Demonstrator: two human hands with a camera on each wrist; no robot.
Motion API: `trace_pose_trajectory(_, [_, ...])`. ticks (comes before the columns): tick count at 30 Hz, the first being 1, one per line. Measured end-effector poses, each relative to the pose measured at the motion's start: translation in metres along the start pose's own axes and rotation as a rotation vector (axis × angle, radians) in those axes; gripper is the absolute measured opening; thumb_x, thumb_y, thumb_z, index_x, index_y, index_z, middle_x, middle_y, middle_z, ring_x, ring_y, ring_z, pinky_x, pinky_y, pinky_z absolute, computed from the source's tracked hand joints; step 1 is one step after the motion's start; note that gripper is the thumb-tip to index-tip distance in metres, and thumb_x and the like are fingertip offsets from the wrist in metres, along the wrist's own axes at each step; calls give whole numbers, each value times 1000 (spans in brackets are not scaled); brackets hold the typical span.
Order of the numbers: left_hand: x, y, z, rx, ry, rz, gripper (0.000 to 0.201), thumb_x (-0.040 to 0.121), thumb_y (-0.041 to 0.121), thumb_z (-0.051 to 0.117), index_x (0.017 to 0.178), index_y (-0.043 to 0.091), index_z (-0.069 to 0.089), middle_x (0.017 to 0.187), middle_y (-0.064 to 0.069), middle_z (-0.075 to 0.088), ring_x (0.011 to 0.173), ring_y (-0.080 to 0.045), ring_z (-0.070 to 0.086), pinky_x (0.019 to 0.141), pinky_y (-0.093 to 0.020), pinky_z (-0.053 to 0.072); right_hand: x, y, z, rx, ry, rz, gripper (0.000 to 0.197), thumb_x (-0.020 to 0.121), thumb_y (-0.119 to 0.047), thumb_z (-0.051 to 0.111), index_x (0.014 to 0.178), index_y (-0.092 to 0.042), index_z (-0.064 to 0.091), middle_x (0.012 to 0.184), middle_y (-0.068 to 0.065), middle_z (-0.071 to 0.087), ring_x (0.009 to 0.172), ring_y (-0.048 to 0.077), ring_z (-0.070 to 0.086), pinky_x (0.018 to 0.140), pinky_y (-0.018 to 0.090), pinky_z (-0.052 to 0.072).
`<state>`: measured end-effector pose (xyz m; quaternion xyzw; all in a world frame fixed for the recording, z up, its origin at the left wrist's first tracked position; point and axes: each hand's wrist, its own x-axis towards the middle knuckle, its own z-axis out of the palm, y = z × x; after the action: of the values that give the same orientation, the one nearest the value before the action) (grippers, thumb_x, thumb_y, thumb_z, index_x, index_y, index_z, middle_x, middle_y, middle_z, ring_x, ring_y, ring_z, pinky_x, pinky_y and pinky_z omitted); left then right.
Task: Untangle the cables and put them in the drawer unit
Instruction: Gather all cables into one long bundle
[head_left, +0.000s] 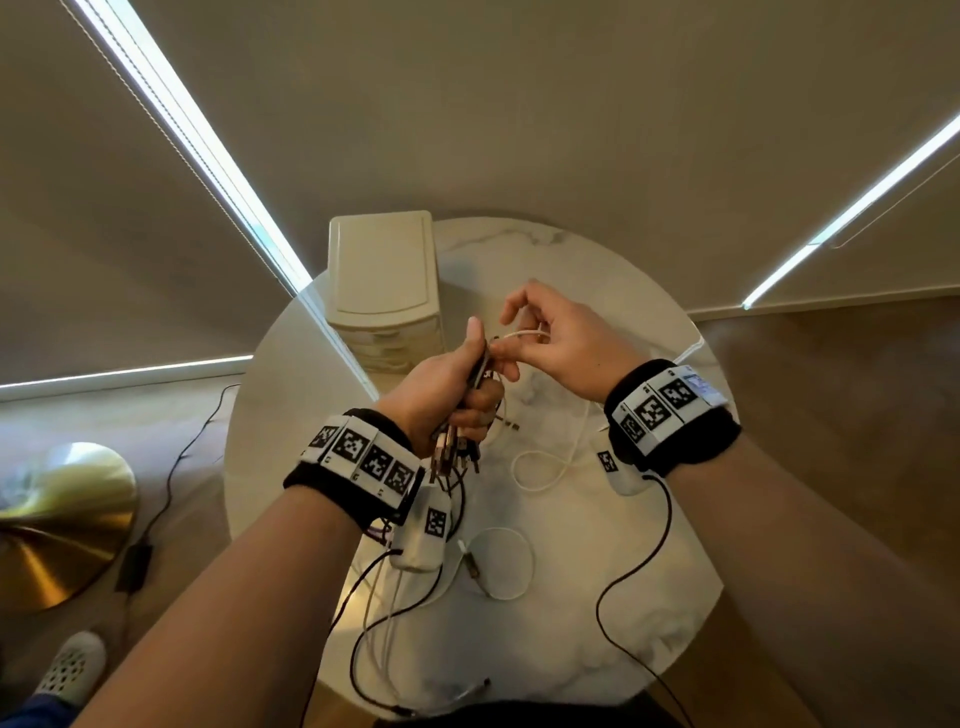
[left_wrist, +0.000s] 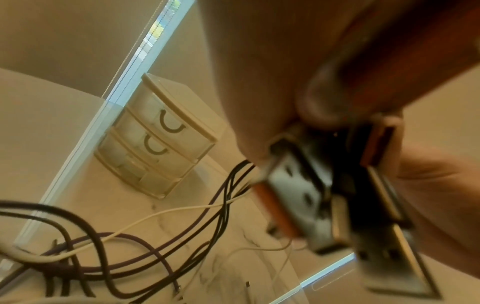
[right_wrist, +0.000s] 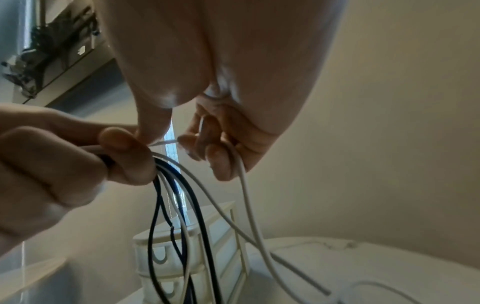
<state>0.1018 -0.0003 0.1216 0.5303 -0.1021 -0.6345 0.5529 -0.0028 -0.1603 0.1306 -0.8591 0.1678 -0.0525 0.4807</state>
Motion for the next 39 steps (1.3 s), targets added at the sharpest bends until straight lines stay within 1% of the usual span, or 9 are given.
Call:
trace_pose_trajectory(5, [1,-3,-2,-32,-60,31,40,107,49,39,92,17,56,58,4,27,38,-7,23,44,-25,19,-2,8,5,77,-155,31,31,108,-21,47,135,-18,62,99,-16,67,81,-13,59,79,10,43])
trace_pose_trajectory(9, [1,-13,-2,-69,-113,-33,24,106,33,44,96,14,55,66,2,33,40,-6,28,40,-19,28,-4,19,11,107,-97,39,17,103,-21,59,111,-12,70,88,-9,71,81,7,65,85,31,53])
trace_pose_trajectory(14, [1,-14,6,105,-57,-117,40,107,52,38,94,17,52,64,2,23,44,-9,23,40,-18,25,-5,28,17,225,-58,4,8,98,-17,65,101,-11,70,81,-3,68,76,13,63,81,39,53])
trace_pose_trajectory(18, [-2,-1,4,42,-87,4,31,108,39,41,87,17,52,58,5,26,43,-9,23,42,-23,18,-7,46,12,332,58,122,27,82,-50,79,90,-28,66,60,0,45,61,26,37,59,42,34])
trace_pose_trajectory(21, [-2,15,-2,-105,-68,157,31,109,32,38,88,16,53,60,5,28,49,-12,17,46,-27,16,-15,64,13,355,105,230,46,73,-69,76,87,-27,63,57,-11,48,60,22,41,60,39,37])
trace_pose_trajectory(28, [-8,45,-24,-465,132,457,29,110,35,43,110,15,64,60,9,31,47,-4,28,44,-17,30,-72,131,39,-74,18,438,39,99,-50,57,88,-12,58,75,-1,61,62,15,59,70,40,60])
trace_pose_trajectory(30, [-12,53,-30,-433,191,488,30,109,34,49,127,16,64,64,9,33,51,-4,29,46,-17,33,-85,133,35,-12,83,515,42,101,-48,54,92,-7,54,80,8,58,61,17,54,57,27,54])
trace_pose_trajectory(36, [7,23,-11,108,316,391,27,105,18,56,132,19,56,82,2,64,53,-8,39,48,-21,37,-68,84,15,99,431,301,22,107,-37,44,96,-24,58,73,-10,52,61,5,46,64,32,43])
trace_pose_trajectory(39, [17,4,10,223,263,318,43,105,23,58,145,26,45,109,-6,78,48,-9,38,46,-23,36,-50,48,17,300,377,260,22,101,-49,47,92,-34,60,65,-11,48,52,10,42,55,34,40])
